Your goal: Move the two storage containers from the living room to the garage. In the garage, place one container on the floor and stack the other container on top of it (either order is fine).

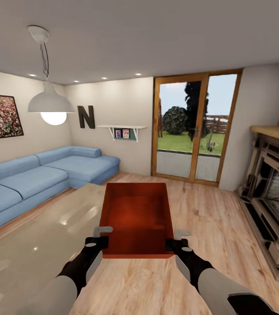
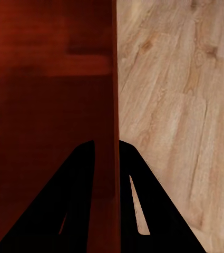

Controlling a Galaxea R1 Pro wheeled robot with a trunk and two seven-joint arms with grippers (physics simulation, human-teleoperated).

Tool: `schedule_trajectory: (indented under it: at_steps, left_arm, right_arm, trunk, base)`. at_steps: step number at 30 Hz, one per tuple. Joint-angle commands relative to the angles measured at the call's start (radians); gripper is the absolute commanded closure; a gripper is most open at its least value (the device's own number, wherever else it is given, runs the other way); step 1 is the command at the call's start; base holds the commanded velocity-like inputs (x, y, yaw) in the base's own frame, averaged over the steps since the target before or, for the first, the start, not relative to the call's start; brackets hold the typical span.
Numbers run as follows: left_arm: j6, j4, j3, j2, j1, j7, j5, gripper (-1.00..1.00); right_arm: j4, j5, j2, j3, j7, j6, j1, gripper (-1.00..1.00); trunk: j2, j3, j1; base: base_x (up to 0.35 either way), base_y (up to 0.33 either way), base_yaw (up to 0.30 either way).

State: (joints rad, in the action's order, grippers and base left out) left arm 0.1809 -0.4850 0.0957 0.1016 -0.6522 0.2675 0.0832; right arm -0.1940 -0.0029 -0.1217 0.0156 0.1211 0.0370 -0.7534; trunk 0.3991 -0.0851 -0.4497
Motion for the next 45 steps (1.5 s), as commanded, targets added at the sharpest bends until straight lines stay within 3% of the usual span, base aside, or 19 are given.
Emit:
schedule_trajectory:
  at_steps: [1, 45]
  left_arm:
    - [0.008, 0.002, 0.006, -0.002, 0.000, 0.055, 0.008, 1.00]
    - [0.007, 0.002, 0.006, -0.002, 0.000, 0.055, 0.008, 1.00]
  right_arm:
    - [-0.002, 0.011, 0.006, -0.015, 0.086, 0.043, -0.001, 1.00]
    - [-0.002, 0.013, 0.007, -0.014, 0.086, 0.043, -0.001, 1.00]
  trunk:
    - [0.001, 0.000, 0.000]
    - [0.001, 0.000, 0.000]
  base:
    - [0.000, 0.000, 0.288]
    - [0.000, 0.000, 0.288]
